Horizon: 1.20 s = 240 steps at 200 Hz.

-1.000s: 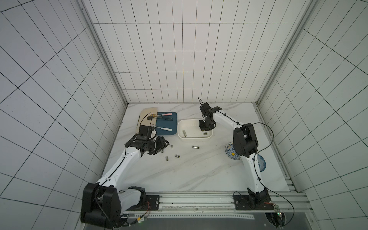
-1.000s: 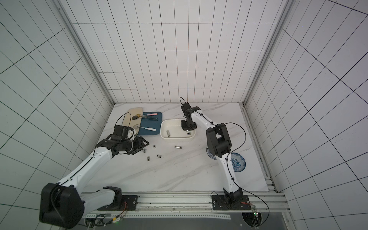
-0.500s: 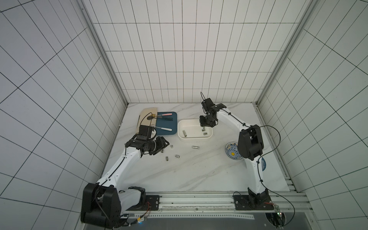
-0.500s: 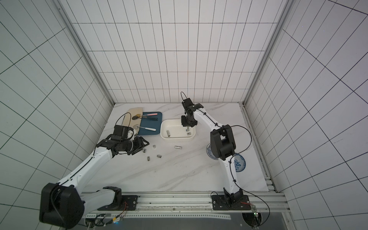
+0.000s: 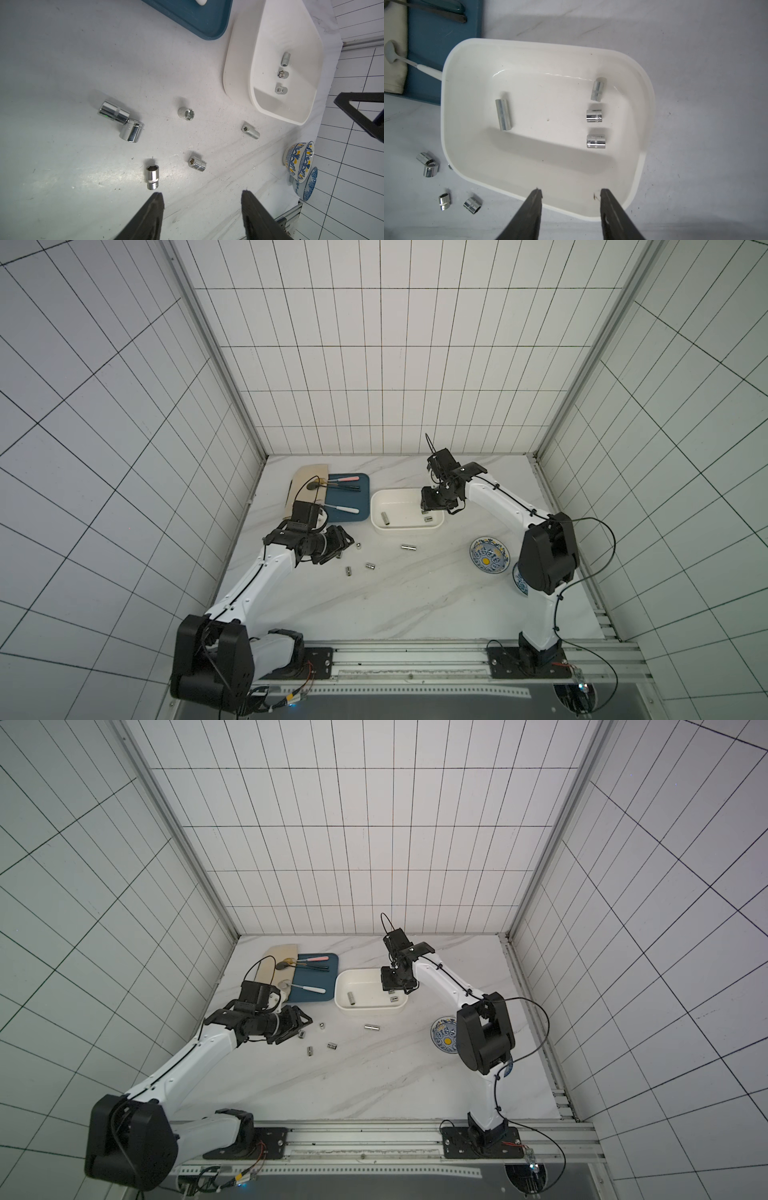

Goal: Put the socket on the desktop into the storage box
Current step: Pick up the socket head from the center of the board.

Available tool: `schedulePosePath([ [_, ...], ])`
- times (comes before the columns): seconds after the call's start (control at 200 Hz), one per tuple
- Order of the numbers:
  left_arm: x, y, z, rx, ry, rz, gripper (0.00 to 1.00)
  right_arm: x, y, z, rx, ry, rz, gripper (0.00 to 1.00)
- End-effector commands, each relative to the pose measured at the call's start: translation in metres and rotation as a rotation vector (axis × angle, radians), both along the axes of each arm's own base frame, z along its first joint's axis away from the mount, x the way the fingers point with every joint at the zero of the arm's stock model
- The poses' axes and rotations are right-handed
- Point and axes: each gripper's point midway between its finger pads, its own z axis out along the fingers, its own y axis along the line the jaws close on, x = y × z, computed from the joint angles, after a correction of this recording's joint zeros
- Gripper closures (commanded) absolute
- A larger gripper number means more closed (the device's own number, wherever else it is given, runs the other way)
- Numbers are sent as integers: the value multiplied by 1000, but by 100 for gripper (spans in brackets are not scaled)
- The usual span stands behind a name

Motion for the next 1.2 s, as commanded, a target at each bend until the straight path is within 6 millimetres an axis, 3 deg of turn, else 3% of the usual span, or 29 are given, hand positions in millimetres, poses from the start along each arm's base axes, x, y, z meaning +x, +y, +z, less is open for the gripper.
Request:
schedulePosePath([
  [0.0,3,-2,2,13,-18,-16,37,-17,7,11,29,-26,53,49],
  [0.275,2,-6,4,-5,-22,-33,37,-58,22,9,70,-32,191,49],
  [0.52,-8,-30,13,-62,-39,-135,37,-87,29,-12,65,8,286,49],
  [0.87,-17,-40,6,-71,-25,-155,37,-101,43,-47,45,73,356,49],
  [1.194,-18,-42,8,-85,-32,-176,37,-99,48,-66,-6,66,381,49],
])
